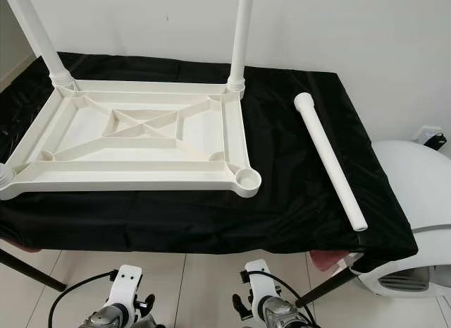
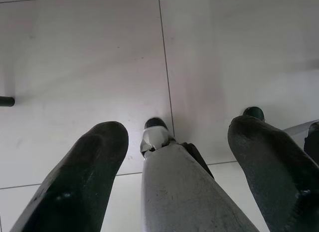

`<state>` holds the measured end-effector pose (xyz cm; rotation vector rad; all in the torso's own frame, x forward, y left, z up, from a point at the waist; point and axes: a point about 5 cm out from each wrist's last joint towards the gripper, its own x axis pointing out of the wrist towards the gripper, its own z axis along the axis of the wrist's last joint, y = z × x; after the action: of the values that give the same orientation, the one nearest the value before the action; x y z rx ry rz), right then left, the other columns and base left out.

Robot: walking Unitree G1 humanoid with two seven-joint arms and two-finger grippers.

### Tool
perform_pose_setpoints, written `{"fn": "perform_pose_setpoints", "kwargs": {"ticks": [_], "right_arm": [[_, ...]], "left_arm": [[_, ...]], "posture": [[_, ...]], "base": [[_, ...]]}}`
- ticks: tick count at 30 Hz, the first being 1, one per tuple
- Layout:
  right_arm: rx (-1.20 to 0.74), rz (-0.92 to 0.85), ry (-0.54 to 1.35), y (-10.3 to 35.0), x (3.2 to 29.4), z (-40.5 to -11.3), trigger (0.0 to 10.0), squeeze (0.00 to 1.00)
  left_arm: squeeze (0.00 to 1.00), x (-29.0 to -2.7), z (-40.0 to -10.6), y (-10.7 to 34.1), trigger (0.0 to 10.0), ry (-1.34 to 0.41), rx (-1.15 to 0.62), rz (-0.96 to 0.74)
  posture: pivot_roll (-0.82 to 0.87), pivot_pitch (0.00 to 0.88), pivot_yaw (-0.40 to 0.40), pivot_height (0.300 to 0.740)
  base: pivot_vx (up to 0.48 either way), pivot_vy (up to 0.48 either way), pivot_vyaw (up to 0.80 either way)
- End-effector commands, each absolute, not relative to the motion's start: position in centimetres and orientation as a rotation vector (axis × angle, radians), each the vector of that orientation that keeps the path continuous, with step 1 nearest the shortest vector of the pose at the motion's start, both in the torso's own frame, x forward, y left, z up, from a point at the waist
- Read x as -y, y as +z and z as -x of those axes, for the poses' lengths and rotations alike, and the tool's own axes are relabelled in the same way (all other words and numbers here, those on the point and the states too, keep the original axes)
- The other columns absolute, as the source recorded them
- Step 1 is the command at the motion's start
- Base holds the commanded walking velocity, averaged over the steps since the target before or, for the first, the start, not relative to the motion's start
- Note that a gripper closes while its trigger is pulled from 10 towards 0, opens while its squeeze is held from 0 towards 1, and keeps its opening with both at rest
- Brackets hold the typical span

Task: Building children table

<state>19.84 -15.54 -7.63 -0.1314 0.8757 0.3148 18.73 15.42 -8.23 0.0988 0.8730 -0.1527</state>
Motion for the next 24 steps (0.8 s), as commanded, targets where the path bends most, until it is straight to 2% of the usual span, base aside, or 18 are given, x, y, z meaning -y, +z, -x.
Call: {"fn": "perform_pose_setpoints", "kwargs": {"ticks": [1, 24], "right_arm": [[-0.887, 0.129, 0.313, -7.80, 15.59, -19.51, 10.0, 0.00], [-0.872, 0.123, 0.317, -7.63, 15.39, -19.83, 10.0, 0.00]], "left_arm": [[0.00, -15.14, -18.71, -8.24, 10.0, -0.201, -0.877, -0.090], [0.00, -15.43, -18.69, -8.25, 10.0, -0.204, -0.883, -0.098]], "posture": [[0.05, 0.000, -0.013, 0.740], [0.04, 0.000, -0.010, 0.740]], "base": [[0.000, 0.000, 0.00], [0.000, 0.000, 0.00]]}}
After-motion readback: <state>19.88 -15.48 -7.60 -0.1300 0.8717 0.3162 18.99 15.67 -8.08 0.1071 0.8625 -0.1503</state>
